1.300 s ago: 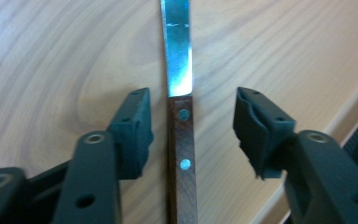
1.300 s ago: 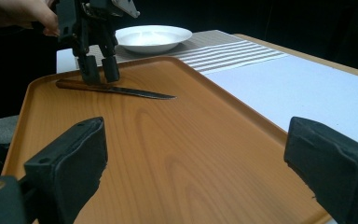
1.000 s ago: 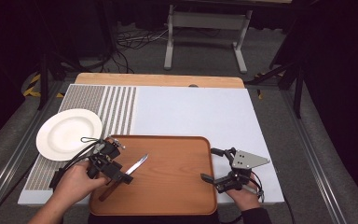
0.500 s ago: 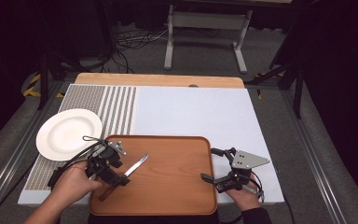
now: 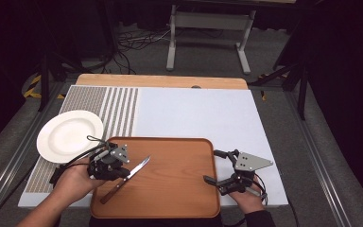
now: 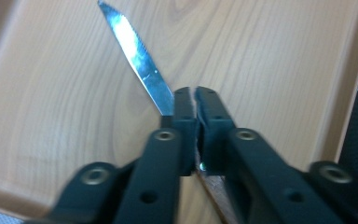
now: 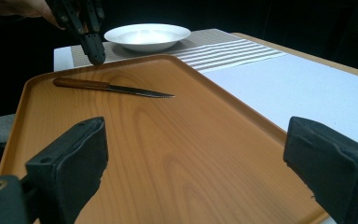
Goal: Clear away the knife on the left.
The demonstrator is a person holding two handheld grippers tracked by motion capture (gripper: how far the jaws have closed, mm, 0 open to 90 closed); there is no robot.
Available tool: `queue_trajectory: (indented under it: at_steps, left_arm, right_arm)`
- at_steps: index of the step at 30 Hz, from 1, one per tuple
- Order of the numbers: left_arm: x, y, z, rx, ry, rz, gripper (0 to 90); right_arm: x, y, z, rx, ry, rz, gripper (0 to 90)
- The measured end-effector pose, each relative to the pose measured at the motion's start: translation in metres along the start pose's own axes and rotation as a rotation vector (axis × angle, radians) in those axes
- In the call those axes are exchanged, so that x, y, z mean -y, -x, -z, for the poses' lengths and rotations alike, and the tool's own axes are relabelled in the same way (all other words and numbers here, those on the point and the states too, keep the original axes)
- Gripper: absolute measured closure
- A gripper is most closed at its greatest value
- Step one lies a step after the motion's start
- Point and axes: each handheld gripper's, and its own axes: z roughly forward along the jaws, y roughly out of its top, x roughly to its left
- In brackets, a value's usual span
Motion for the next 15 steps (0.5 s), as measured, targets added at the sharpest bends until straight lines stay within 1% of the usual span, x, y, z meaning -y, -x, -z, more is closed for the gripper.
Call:
queue_trajectory:
  at_steps: [2,4,5,6,8,9,10,11,12,13,14,15]
  left_arm:
    - [-0.001,-0.001,-0.001,-0.009,-0.010,-0.003,90.0]
    - [-0.002,-0.001,-0.003,-0.008,-0.009,-0.016,90.0]
    - [-0.004,0.001,-0.005,-0.011,-0.019,-0.030,90.0]
    - [-0.004,0.001,-0.005,-0.011,-0.019,-0.030,90.0]
    - [-0.006,0.004,-0.010,-0.019,-0.031,-0.059,90.0]
    - [-0.006,0.004,-0.010,-0.019,-0.031,-0.059,90.0]
    - [-0.007,0.005,-0.013,-0.015,-0.034,-0.085,90.0]
    - [-0.007,0.005,-0.013,-0.015,-0.034,-0.085,90.0]
    - [-0.008,0.007,-0.016,-0.012,-0.038,-0.104,90.0]
    - [-0.008,0.007,-0.016,-0.012,-0.038,-0.104,90.0]
    - [-0.009,0.007,-0.018,-0.010,-0.033,-0.121,90.0]
    - [-0.009,0.007,-0.018,-0.010,-0.033,-0.121,90.0]
  right_arm:
    - [0.000,0.000,0.000,0.000,0.001,0.000,7.3]
    - [0.000,0.000,0.000,-0.001,0.002,-0.001,7.3]
    - [0.000,0.000,0.000,-0.001,0.002,-0.001,7.3]
    - [0.000,0.000,0.000,-0.001,0.002,-0.001,7.3]
    - [0.000,0.000,0.000,-0.001,0.001,-0.001,7.3]
    - [0.000,0.000,0.000,-0.001,0.001,-0.001,7.3]
    - [0.000,0.000,0.000,-0.001,0.002,-0.001,7.3]
    - [0.000,0.000,0.000,-0.001,0.002,-0.001,7.3]
    - [0.000,0.000,0.000,-0.001,0.002,-0.001,7.3]
    - [0.000,0.000,0.000,-0.001,0.002,-0.001,7.3]
    - [0.000,0.000,0.000,-0.001,0.002,-0.001,7.3]
    - [0.000,0.000,0.000,-0.001,0.002,-0.001,7.3]
